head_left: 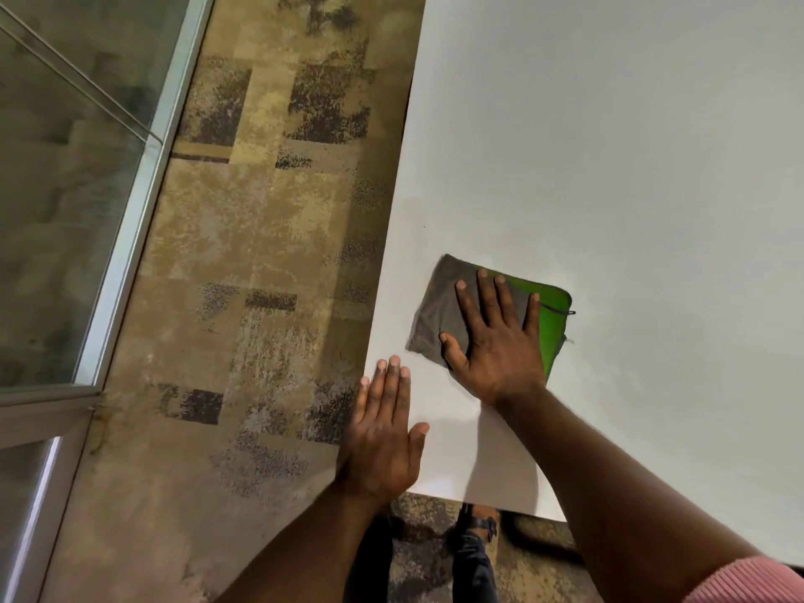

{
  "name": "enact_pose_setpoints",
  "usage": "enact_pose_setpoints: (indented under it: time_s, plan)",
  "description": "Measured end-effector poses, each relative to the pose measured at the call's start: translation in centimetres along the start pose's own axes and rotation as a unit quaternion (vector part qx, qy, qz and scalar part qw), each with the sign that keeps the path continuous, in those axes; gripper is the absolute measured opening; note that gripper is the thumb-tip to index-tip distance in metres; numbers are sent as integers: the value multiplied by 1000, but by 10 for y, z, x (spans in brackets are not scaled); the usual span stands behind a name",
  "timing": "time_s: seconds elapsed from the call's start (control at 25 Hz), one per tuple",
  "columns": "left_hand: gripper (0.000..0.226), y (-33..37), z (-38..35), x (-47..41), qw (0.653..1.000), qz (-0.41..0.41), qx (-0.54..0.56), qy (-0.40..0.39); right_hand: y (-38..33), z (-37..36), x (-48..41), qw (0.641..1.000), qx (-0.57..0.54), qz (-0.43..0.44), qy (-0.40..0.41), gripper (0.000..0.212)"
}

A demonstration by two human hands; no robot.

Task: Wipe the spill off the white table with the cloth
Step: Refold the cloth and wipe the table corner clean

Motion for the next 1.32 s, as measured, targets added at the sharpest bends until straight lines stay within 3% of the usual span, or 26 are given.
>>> enact_pose_setpoints:
  time_s: [0.2, 0.6, 0.92, 1.12, 1.32]
  plan:
    - [74, 1, 2, -2, 999, 11, -27, -21, -20, 2, -39, 1000, -4, 20, -9, 76]
    - [74, 2, 3, -2, 999, 9, -30, -31, -22, -5, 47, 999, 6, 17, -31, 76]
    - [67, 1, 20, -20, 998, 43, 37, 32, -26, 1, 43, 999, 2, 9, -39, 77]
    - [70, -8, 38, -88, 999, 32, 29, 22, -25, 3, 12, 999, 6, 1, -39, 77]
    - [69, -13, 29, -93, 996, 60, 35, 60, -25, 4, -29, 1000, -3, -19, -16, 73]
Point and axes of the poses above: each hand's wrist, its own x-axis away from the middle knuckle, its own z-axis out of the back of the hand, y = z × x, the point moved 3 cm from there along -x, towards the middle knuckle, and after that the axes turned 2 degrees about x, right-handed, at the moved point
